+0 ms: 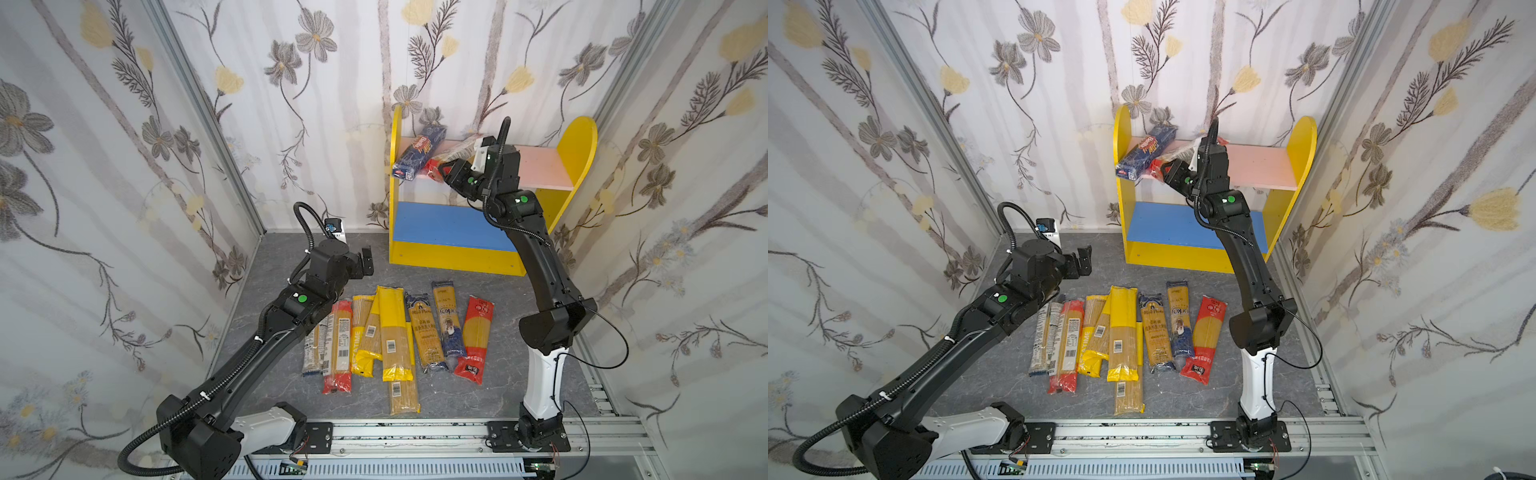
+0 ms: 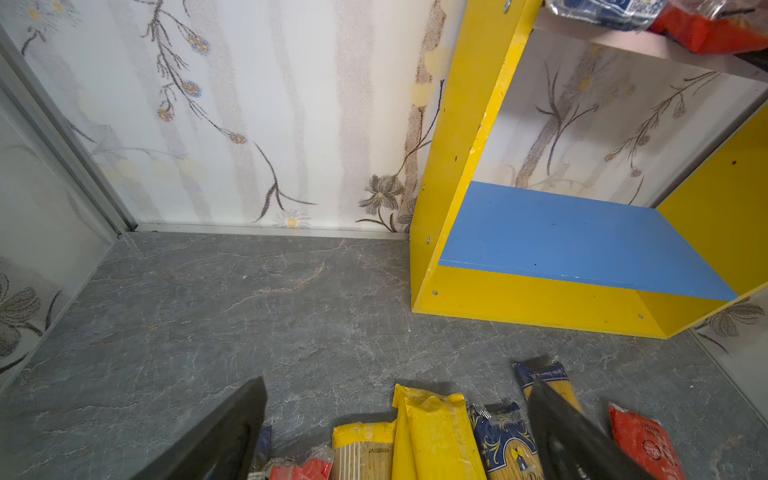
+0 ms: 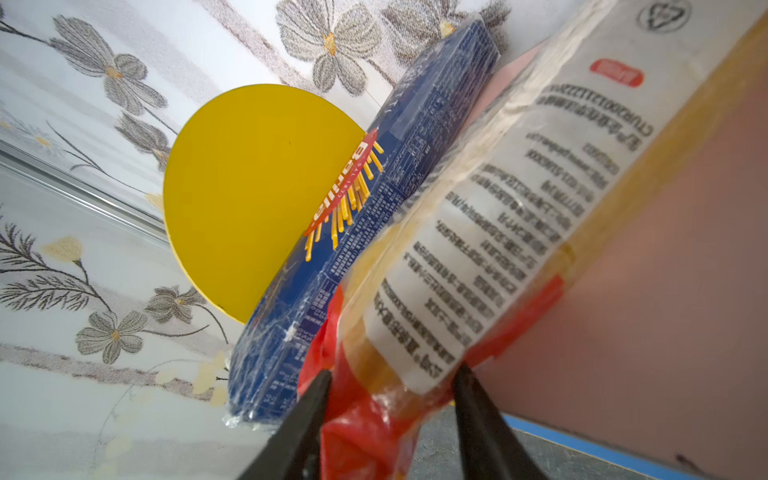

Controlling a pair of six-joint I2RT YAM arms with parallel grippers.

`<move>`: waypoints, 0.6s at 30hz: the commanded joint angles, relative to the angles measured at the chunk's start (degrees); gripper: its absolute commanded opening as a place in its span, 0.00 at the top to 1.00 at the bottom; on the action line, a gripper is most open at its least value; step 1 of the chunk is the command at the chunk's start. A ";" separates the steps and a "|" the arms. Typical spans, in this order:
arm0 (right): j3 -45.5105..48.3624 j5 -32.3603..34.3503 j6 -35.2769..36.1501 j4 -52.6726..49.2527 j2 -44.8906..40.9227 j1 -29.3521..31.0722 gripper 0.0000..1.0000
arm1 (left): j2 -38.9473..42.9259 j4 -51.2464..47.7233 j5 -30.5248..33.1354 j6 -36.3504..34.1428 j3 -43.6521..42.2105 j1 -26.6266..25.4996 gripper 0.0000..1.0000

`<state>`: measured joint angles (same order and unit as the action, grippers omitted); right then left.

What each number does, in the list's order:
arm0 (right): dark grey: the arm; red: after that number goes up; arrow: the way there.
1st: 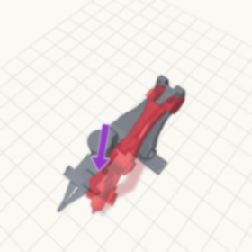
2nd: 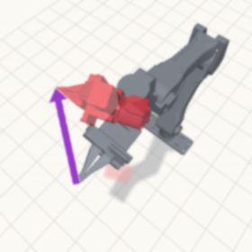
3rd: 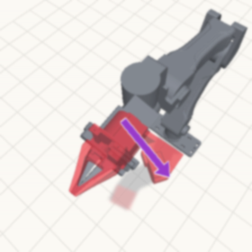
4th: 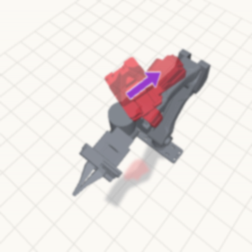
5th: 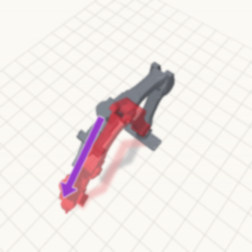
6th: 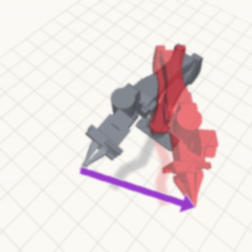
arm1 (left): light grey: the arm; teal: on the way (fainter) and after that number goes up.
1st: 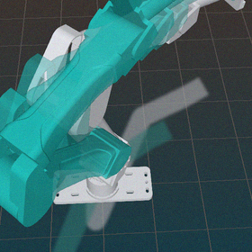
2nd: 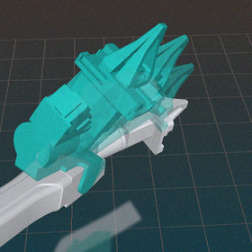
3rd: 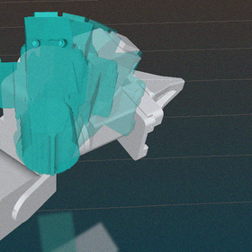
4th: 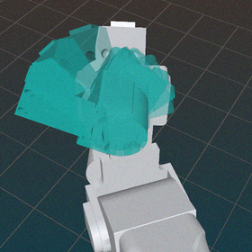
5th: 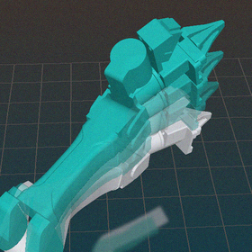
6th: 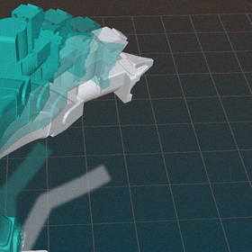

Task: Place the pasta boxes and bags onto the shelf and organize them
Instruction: 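Lower the bag onto the pink shelf beside the Barilla box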

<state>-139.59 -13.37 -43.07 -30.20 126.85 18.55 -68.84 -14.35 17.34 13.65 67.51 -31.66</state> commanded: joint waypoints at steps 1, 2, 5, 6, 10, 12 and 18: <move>0.22 -0.44 1.06 -6.28 0.07 0.30 0.72 | 0.60 1.08 0.26 -0.03 -0.35 0.13 0.00; 0.19 -0.35 1.73 -6.78 -0.24 0.36 0.76 | 0.62 1.08 0.16 -0.02 -0.37 0.11 0.00; 0.19 -0.60 4.24 -8.05 -1.03 0.28 0.82 | 0.63 1.14 -0.04 -0.02 -0.64 0.11 0.00; 0.17 -1.08 5.23 -8.26 -1.16 0.11 0.83 | 0.55 1.08 -0.11 0.05 -0.70 0.11 0.00; 0.17 -5.42 7.74 -8.98 -1.36 -1.42 0.88 | 0.42 1.16 -0.47 0.09 -0.74 0.08 0.00; 0.17 -7.14 9.51 -9.60 -1.68 -2.17 0.90 | 0.37 1.17 -0.62 -0.01 -0.70 0.11 0.00; 0.13 -9.77 14.62 -12.49 -3.05 -3.04 0.94 | 0.20 1.17 -1.25 0.06 -0.36 0.19 0.00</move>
<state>-139.57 -20.36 -33.54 -38.15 124.42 15.64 -68.58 -14.33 16.45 13.65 66.94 -31.55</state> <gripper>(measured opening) 0.087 0.997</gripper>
